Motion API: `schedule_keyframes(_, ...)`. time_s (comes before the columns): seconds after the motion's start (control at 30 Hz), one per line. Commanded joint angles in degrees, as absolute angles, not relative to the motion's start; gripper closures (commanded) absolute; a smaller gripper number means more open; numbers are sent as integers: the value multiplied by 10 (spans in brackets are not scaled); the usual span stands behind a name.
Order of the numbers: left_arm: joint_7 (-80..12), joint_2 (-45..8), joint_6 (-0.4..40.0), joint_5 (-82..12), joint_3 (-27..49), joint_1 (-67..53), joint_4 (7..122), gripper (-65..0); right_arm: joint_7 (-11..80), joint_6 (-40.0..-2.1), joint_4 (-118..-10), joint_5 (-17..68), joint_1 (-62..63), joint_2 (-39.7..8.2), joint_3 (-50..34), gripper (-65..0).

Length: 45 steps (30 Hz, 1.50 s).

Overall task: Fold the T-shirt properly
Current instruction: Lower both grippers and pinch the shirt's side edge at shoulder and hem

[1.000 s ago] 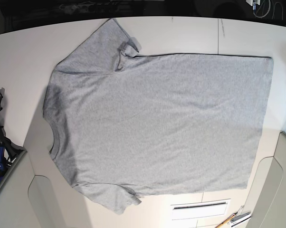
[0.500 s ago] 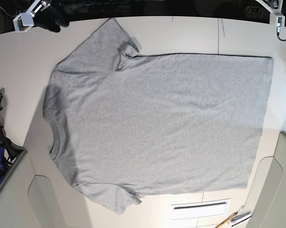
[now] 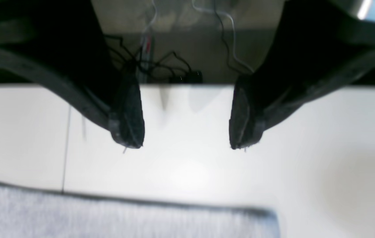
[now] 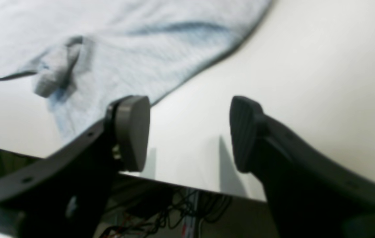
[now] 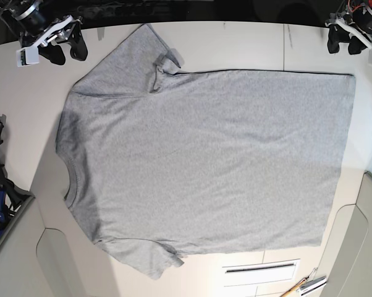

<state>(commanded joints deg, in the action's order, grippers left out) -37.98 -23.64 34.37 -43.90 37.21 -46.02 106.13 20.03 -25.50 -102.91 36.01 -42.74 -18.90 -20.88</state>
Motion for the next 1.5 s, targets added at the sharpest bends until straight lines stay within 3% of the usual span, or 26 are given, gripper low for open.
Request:
schedule_keyframes(0.07, -379, -252, 320, -439, 372, -442, 1044, -434, 207, -255, -1017, 360, -427, -189, -209, -375)
schedule_keyframes(0.33, -389, -272, 319, -455, 372, -343, 919, -435, 214, -252, -1012, 360, -419, -189, -209, -375)
schedule_keyframes(0.43, -395, -282, 320, -456, 372, -315, 874, -435, 225, -229, -1011, 360, -419, -186, -209, -376)
schedule_keyframes(0.6, -393, -296, 322, -456, 372, -286, 829, -435, 239, -227, -1011, 367, -419, -177, -209, -435)
schedule_keyframes(0.97, -397, -295, 335, -500, 359, -278, 812, -435, 244, -228, -988, 375, -395, -131, -199, -435)
schedule_keyframes(1.3, -401, -294, 337, -499, 334, -278, 812, -435, 244, -242, -941, 373, -373, -128, -94, -435)
schedule_keyframes(1.4, -401, -294, 340, -500, 334, -278, 812, -434, 244, -243, -941, 364, -368, -99, -85, -435)
schedule_keyframes(1.5, -401, -294, 368, -502, 334, -278, 812, -434, 244, -243, -941, 364, -367, -75, -85, -435)
